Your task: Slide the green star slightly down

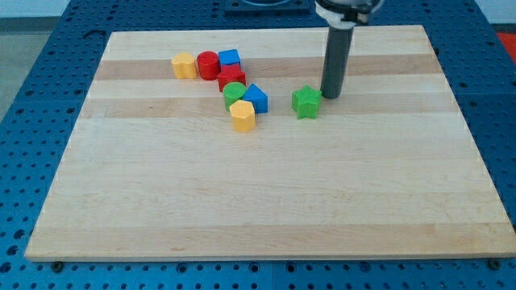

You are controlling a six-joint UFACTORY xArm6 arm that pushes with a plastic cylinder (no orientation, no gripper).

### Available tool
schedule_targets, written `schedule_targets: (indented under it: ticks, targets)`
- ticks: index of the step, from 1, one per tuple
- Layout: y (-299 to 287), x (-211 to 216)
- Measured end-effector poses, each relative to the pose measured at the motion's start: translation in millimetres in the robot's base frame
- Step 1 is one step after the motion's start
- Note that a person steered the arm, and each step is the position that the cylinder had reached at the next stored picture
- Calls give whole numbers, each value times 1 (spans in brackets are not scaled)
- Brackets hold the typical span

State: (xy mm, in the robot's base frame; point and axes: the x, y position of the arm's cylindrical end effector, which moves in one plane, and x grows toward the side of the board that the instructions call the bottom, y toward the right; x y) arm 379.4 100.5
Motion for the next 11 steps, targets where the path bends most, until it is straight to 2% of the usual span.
schedule_targets:
  ticks: [2,3,4,5,6,7,9,11]
  targets:
    - [-66,49]
    - [-34,47]
    - [-1,14]
    - [-3,-17]
    - [-55,-14]
    - [-99,17]
    - [-140,89]
    - [-91,83]
